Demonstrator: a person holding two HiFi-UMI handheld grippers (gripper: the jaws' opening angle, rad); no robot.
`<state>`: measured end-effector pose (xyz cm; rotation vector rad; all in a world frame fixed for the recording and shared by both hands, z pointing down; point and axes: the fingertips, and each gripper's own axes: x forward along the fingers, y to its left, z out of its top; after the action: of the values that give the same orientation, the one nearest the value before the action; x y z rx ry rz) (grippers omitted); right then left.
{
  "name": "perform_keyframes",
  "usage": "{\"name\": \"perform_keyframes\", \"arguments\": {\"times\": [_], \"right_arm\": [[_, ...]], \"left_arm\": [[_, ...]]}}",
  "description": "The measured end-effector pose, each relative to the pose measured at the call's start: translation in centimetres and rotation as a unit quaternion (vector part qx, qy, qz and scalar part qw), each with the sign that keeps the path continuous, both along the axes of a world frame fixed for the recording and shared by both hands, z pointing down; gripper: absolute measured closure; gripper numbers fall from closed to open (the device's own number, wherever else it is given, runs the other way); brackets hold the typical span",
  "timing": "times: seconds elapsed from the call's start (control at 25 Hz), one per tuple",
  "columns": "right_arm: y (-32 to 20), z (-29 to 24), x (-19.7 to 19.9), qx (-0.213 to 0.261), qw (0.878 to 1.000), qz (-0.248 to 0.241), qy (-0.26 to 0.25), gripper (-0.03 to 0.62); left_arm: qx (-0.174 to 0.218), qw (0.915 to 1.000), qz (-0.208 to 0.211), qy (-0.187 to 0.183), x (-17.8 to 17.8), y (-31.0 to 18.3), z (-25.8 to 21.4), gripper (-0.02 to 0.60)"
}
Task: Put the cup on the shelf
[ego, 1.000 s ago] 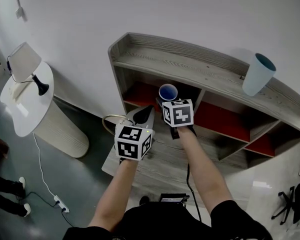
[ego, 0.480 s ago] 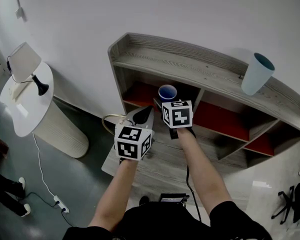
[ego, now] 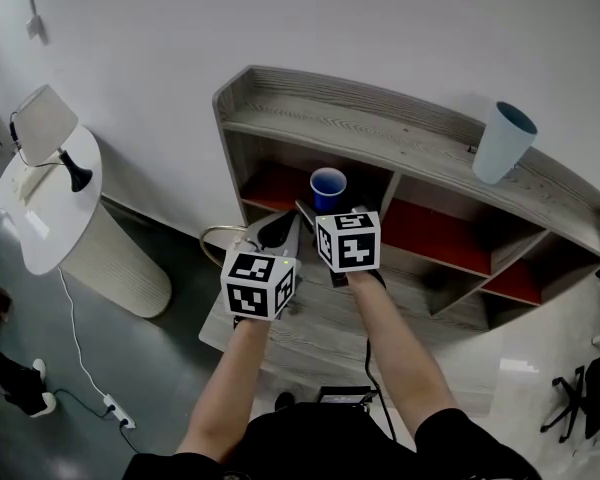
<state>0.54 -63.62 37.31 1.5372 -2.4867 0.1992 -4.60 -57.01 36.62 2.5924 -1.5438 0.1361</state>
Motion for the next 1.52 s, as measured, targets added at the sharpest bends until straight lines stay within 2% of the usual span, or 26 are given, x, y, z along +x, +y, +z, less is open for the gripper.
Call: {"name": "perform_keyframes", "arguments": {"times": [0.36,0.6,0.64,0.72,0.84,0.88,1.08,1.28,1.52], "right_arm": [[4.3,-1.5,0.8,0.022,0.999,-0.023,-0.021,0.171],[8.5,-1.8,1.5,0.019,0.992,-0.102,-0.068,0.180],[9.2,-1.8,1.8,0.023,0.991,-0.110,-0.070,0.193],[10.3,-2.0,2.6,0.031,0.990,-0.117,-0.072,0.306],[11.8,-1.9,3.5,0.026,0.989,-0.123,-0.080,0.321],[12.2,-1.8,3.9,0.024,0.989,-0.122,-0.084,0.349],[14.0,-0.4,5.3,0.017,0.989,-0.118,-0.088,0.567],[14.8,0.6,5.0,0.008,0.987,-0.141,-0.083,0.582],[15.0,0.4,5.3,0.008,0.986,-0.143,-0.085,0.582]], "left_arm": [[0.009,0.9997,0.019,0.009,0.0,1.8,0.0,0.581],[0.018,0.9978,0.058,0.027,0.9,3.3,0.2,0.581],[0.018,0.9974,0.064,0.028,1.1,3.6,0.4,0.581],[0.016,0.9966,0.076,0.028,1.5,4.1,0.9,0.581],[0.008,0.9957,0.089,0.025,1.9,4.8,1.8,0.581],[0.004,0.9957,0.090,0.024,2.0,5.0,2.2,0.581],[-0.007,0.9941,0.105,0.028,2.6,6.1,3.6,0.581],[-0.004,0.9914,0.127,0.031,3.5,6.9,4.0,0.581],[0.002,0.9914,0.130,0.015,4.1,7.5,4.2,0.581]]}}
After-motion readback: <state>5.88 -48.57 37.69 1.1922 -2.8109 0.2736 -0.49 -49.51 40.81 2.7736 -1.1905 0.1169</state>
